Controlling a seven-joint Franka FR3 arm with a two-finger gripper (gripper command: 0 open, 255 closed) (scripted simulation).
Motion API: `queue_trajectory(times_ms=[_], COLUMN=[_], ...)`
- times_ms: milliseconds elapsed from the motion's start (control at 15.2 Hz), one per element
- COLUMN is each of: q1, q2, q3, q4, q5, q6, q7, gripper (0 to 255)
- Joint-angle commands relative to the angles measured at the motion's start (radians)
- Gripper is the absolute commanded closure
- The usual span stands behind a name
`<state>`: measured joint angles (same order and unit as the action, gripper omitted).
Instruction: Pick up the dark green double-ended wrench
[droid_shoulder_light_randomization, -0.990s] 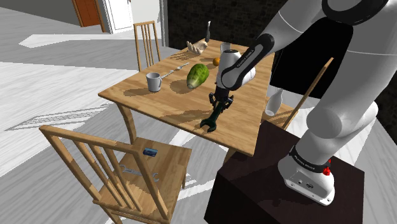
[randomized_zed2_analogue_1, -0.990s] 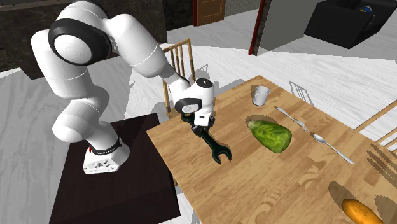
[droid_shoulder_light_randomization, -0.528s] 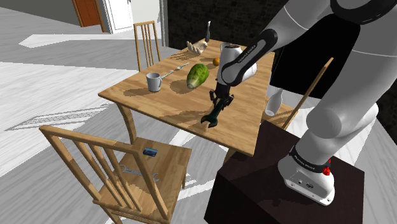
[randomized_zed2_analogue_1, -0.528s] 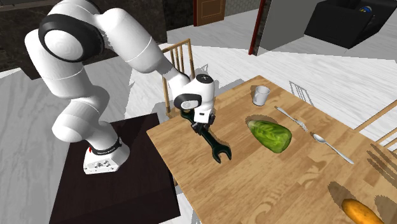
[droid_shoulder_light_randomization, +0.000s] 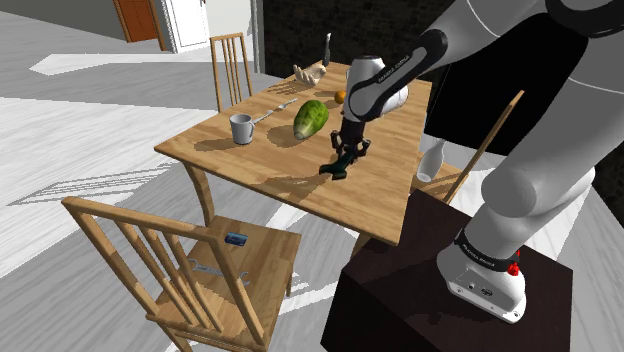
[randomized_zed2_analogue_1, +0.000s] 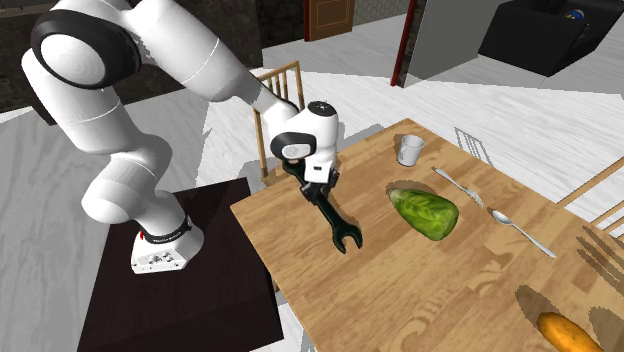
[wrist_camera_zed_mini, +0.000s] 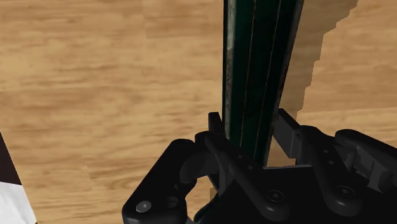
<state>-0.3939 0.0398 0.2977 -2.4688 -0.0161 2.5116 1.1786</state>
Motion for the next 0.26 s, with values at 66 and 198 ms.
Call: queue_trajectory(times_ms=[66,198], q1=[0.000,0.000], q2=[-0.035,-0.037], q3=[0.001,0.001], q4=[0.010,0.010], q5=[0.018,0.019], q6=[-0.043,-0.045], q7=[-0.013,-0.014], gripper=[255,255])
